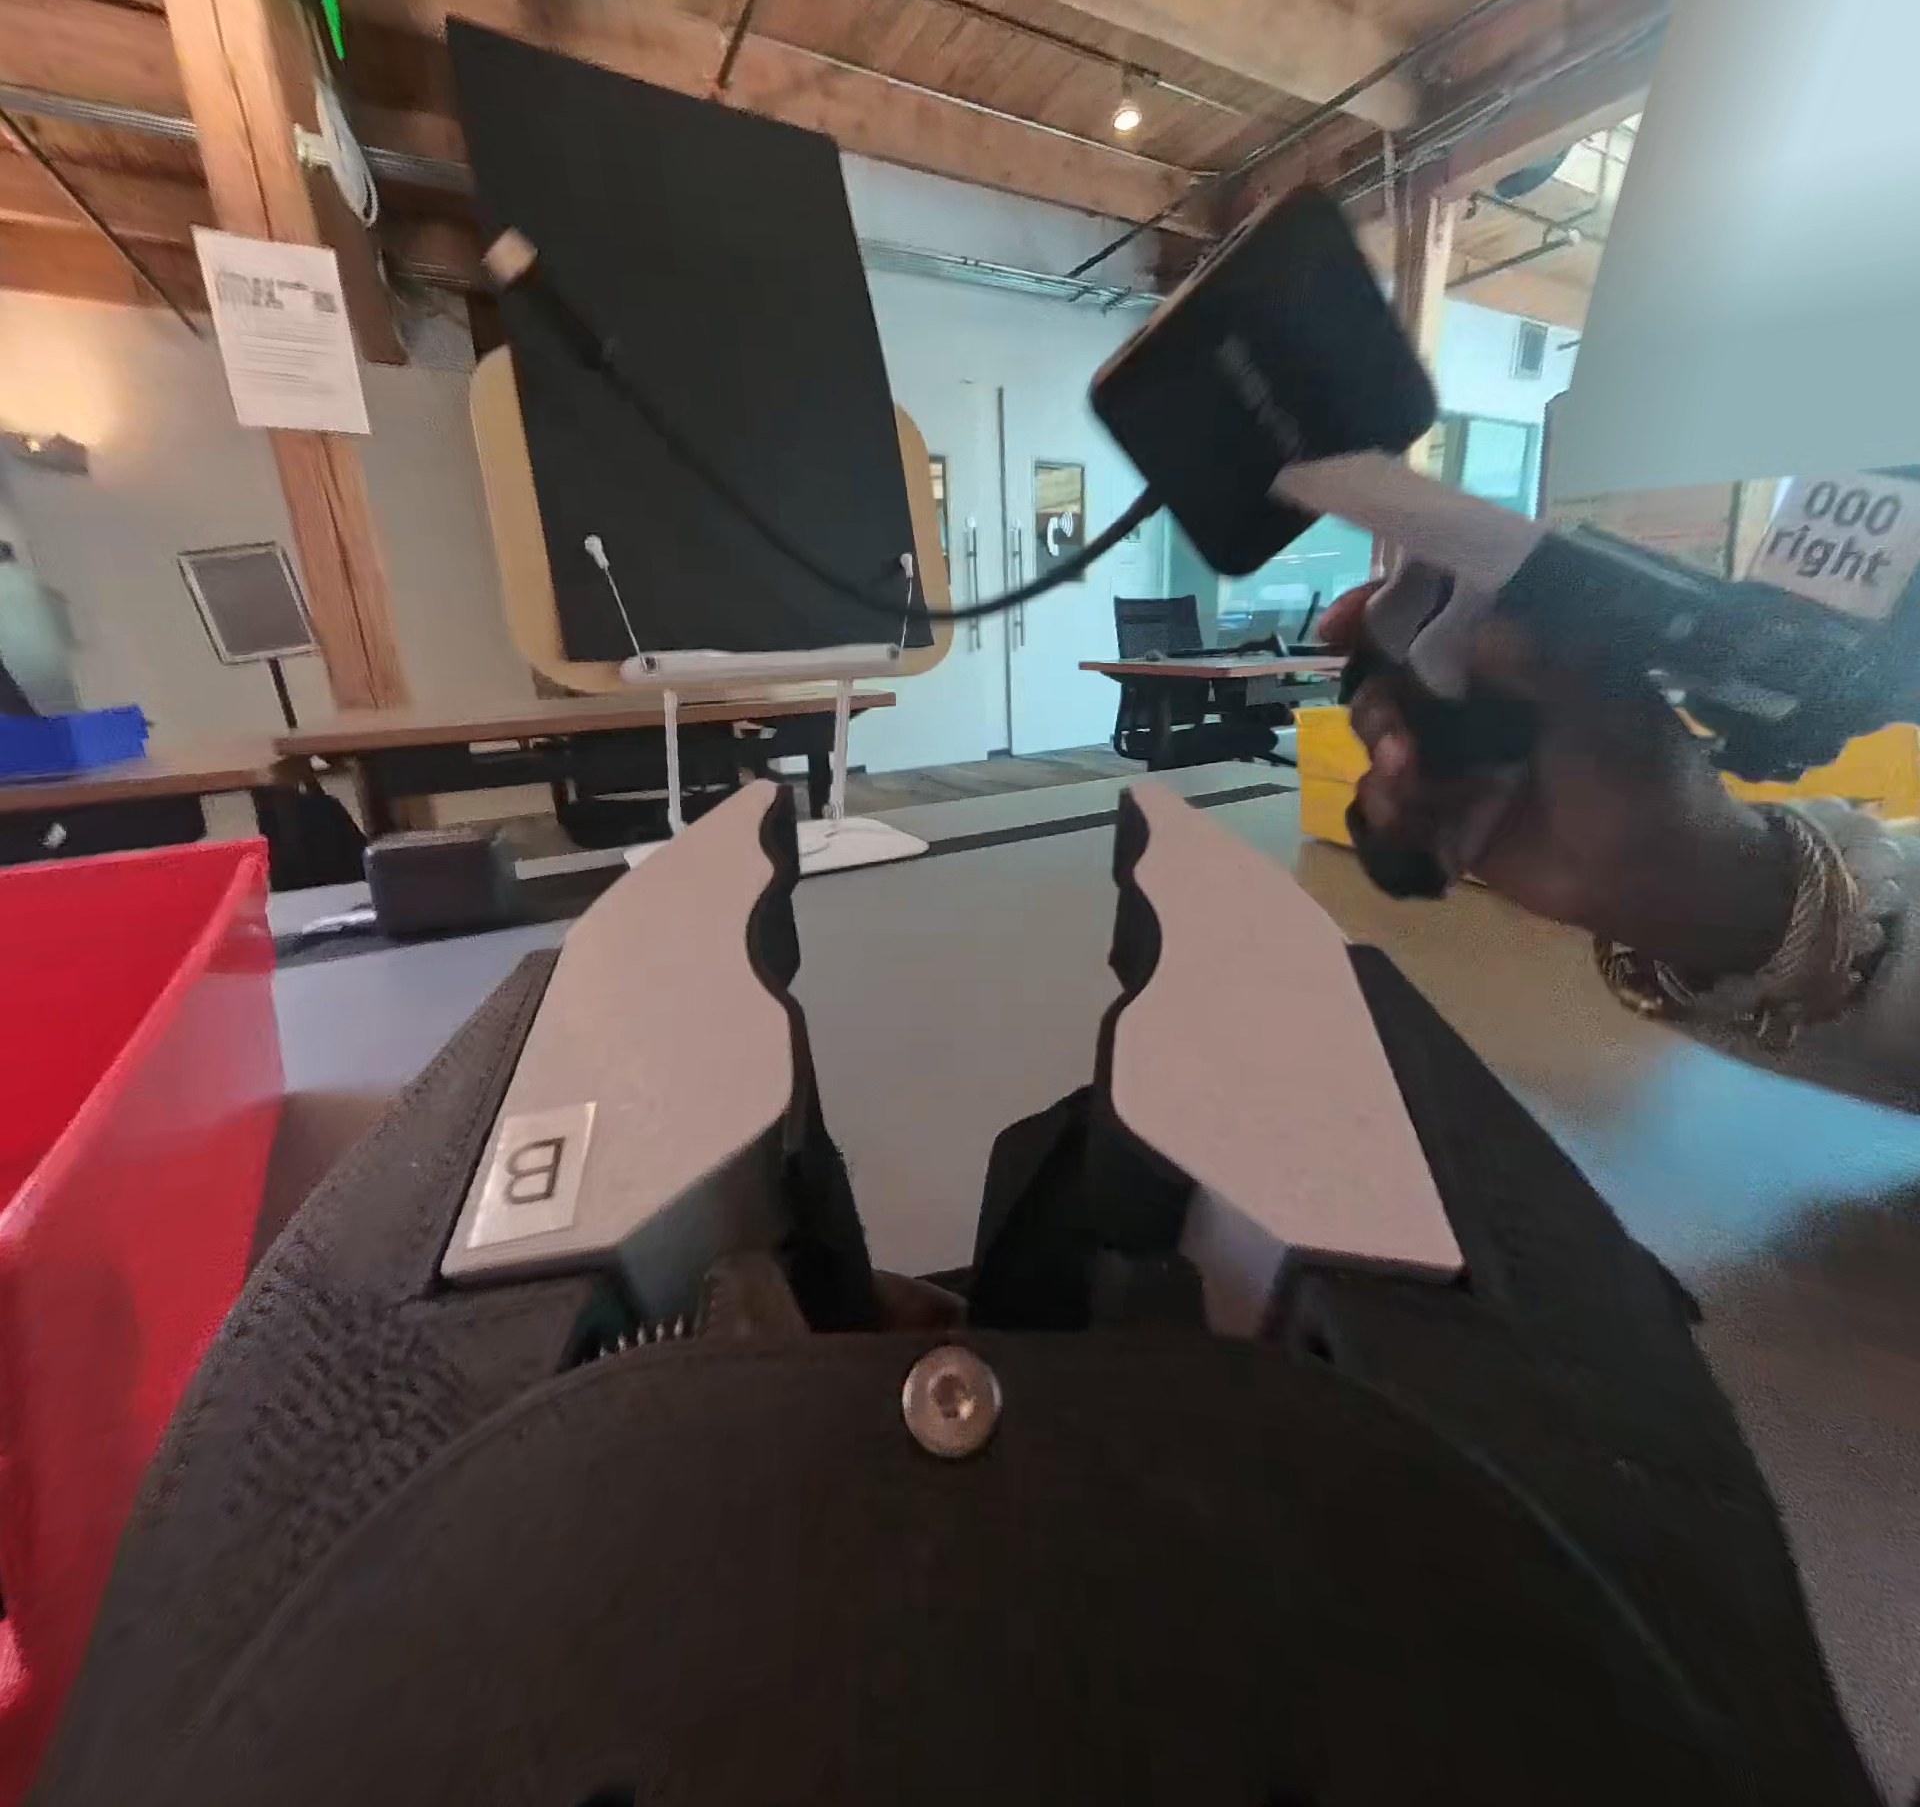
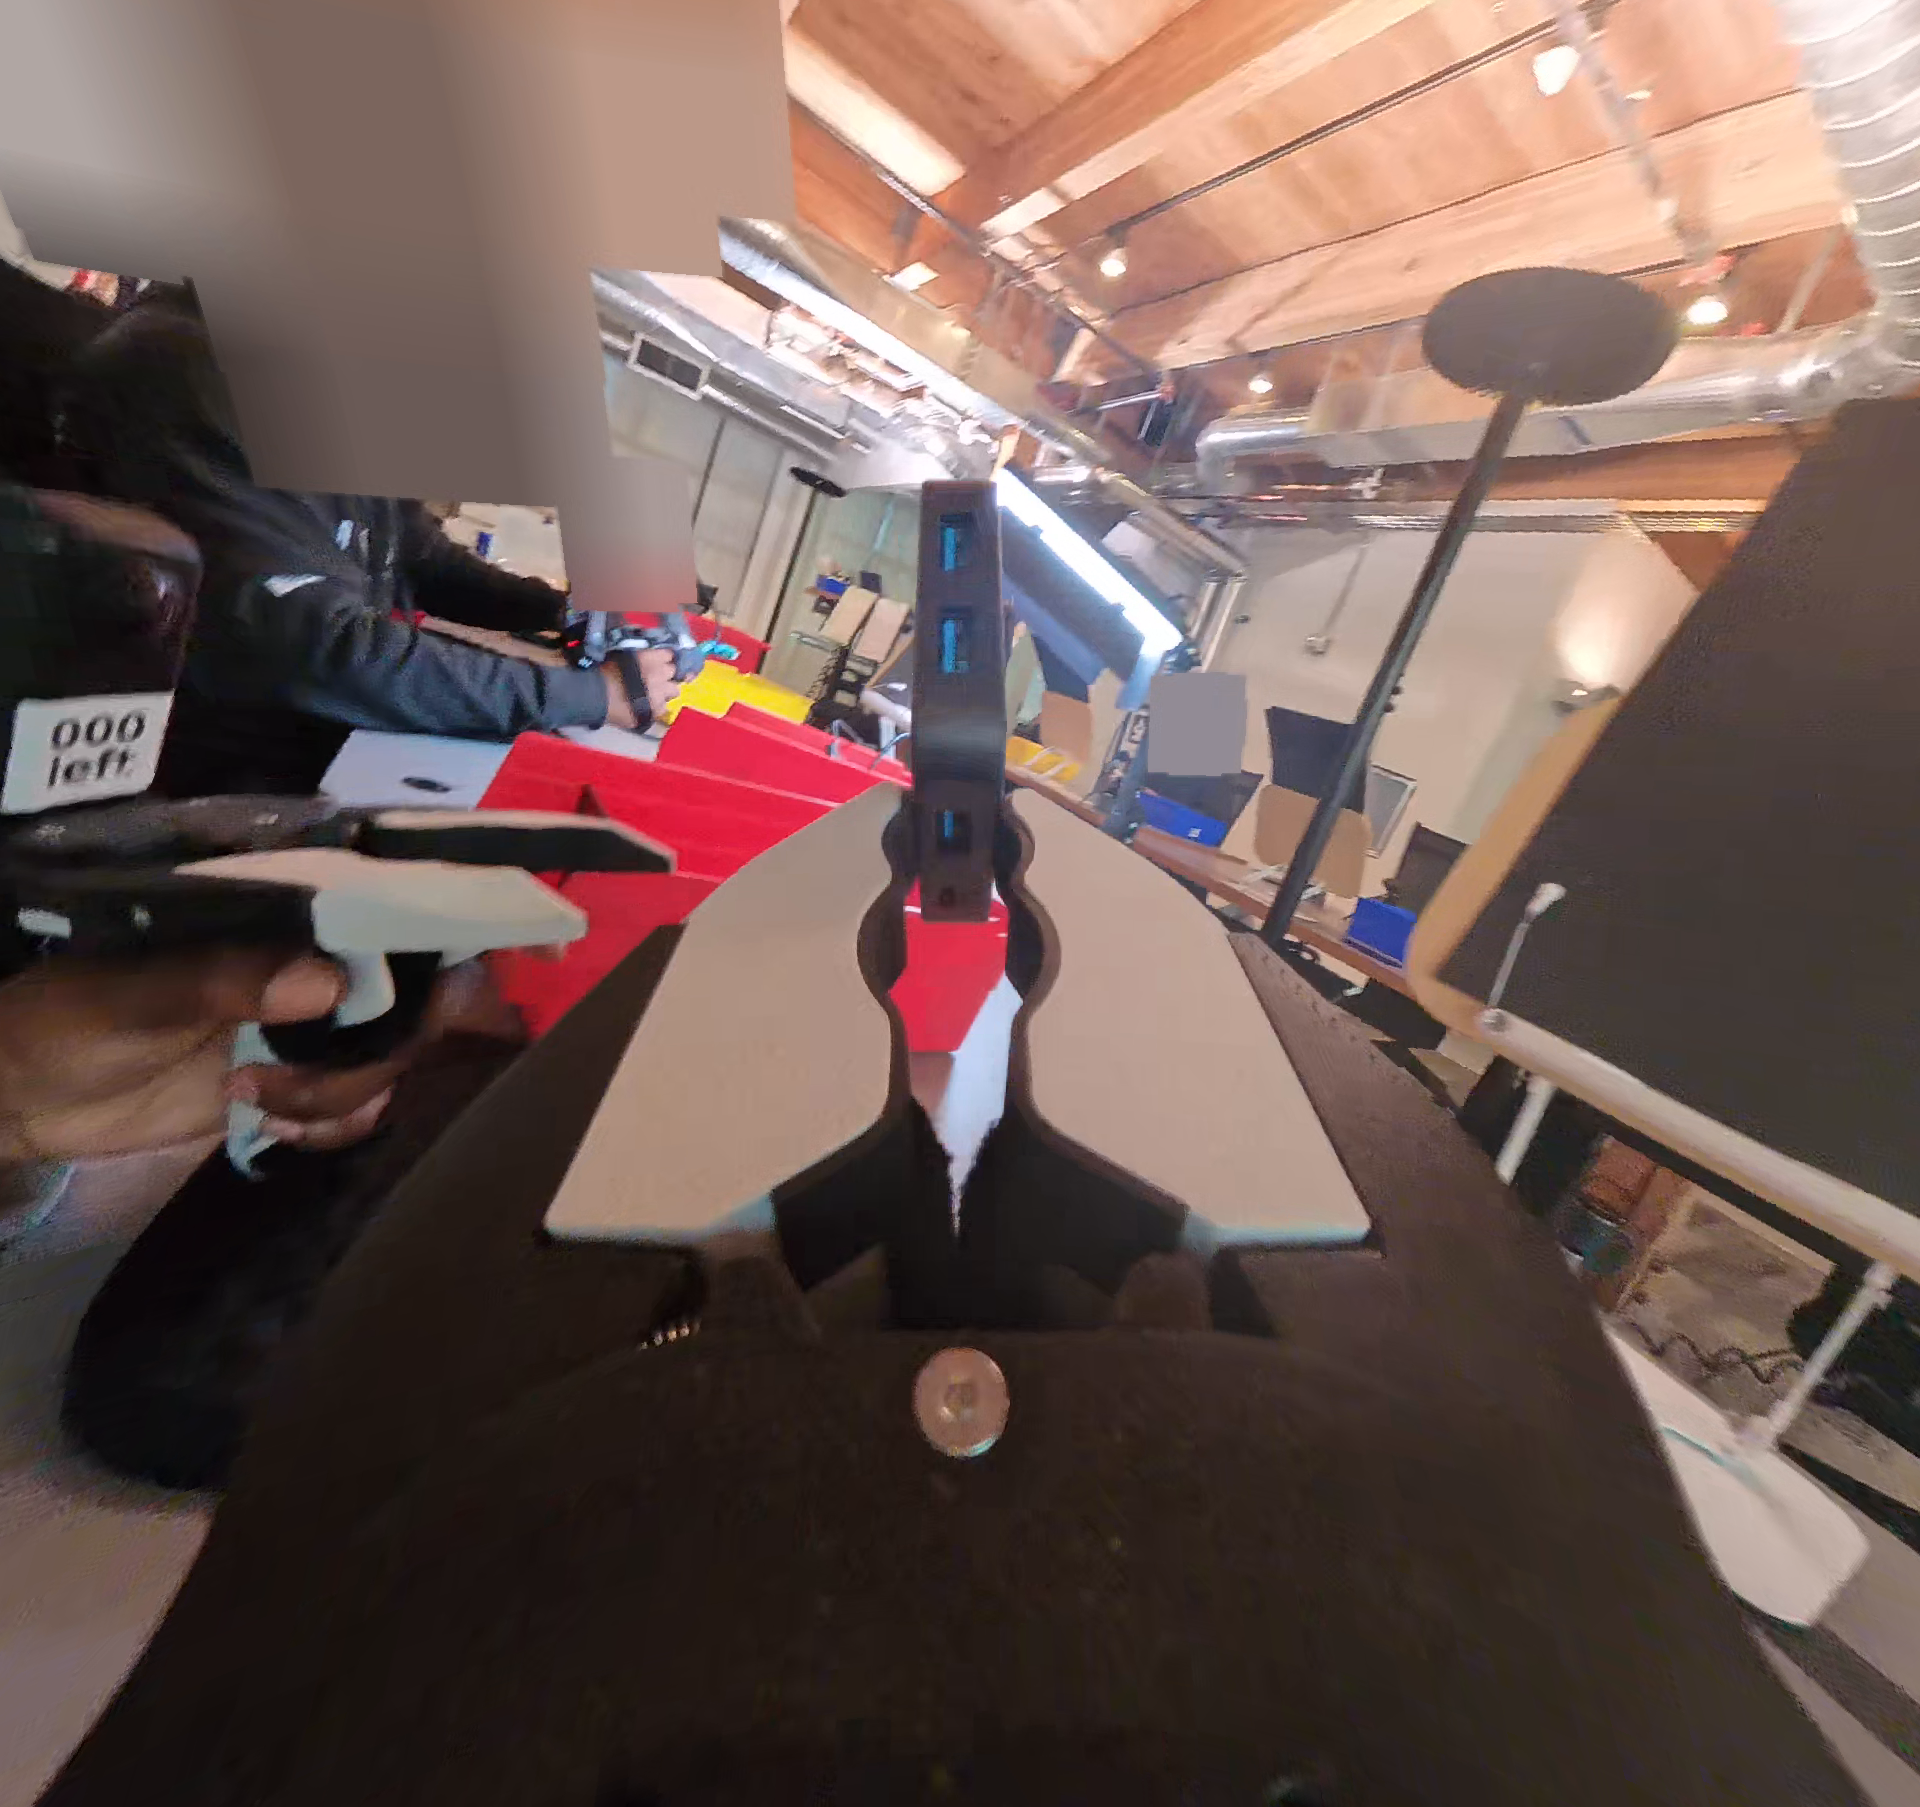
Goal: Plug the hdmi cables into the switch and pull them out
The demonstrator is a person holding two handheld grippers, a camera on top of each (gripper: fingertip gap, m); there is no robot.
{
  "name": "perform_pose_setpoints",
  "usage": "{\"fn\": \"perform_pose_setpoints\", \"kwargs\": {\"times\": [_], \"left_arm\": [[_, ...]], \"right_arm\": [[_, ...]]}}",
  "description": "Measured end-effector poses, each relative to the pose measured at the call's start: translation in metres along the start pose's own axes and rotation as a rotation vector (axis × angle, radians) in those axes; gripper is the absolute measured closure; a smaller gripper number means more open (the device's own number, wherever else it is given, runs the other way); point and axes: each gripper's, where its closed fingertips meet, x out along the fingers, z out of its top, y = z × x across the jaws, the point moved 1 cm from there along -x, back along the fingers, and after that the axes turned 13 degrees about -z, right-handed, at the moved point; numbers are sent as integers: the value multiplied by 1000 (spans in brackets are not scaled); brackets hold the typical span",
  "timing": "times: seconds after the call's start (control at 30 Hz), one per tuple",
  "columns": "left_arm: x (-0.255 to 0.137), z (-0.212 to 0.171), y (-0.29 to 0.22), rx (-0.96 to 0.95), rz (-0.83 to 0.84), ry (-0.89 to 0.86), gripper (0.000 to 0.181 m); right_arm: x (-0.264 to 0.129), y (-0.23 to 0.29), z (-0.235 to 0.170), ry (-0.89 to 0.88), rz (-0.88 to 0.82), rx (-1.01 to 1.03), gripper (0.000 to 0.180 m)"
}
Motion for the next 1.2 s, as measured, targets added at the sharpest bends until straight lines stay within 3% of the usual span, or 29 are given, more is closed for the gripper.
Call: {"fn": "perform_pose_setpoints", "kwargs": {"times": [0.23,0.37,0.43,0.6,0.67,0.8,1.0,1.2], "left_arm": [[-3,-5,11,-90,34,-4,137],[-1,-8,10,-68,36,18,154],[0,-9,8,-47,38,34,154],[2,-12,8,-42,42,54,154],[2,-12,9,-55,44,54,154],[1,-13,12,-80,47,52,155],[3,-14,9,-45,48,69,155],[3,-14,5,-1,48,77,155]], "right_arm": [[1,-64,15,146,-23,113,166],[8,-127,38,333,-35,89,166],[7,-172,59,403,-82,36,166],[-51,-311,85,473,-546,-171,166],[-87,-344,76,494,-668,-172,166],[-140,-388,44,549,-755,-48,166],[-162,-416,14,366,-731,-5,166],[-225,-431,-80,917,-915,301,166]]}}
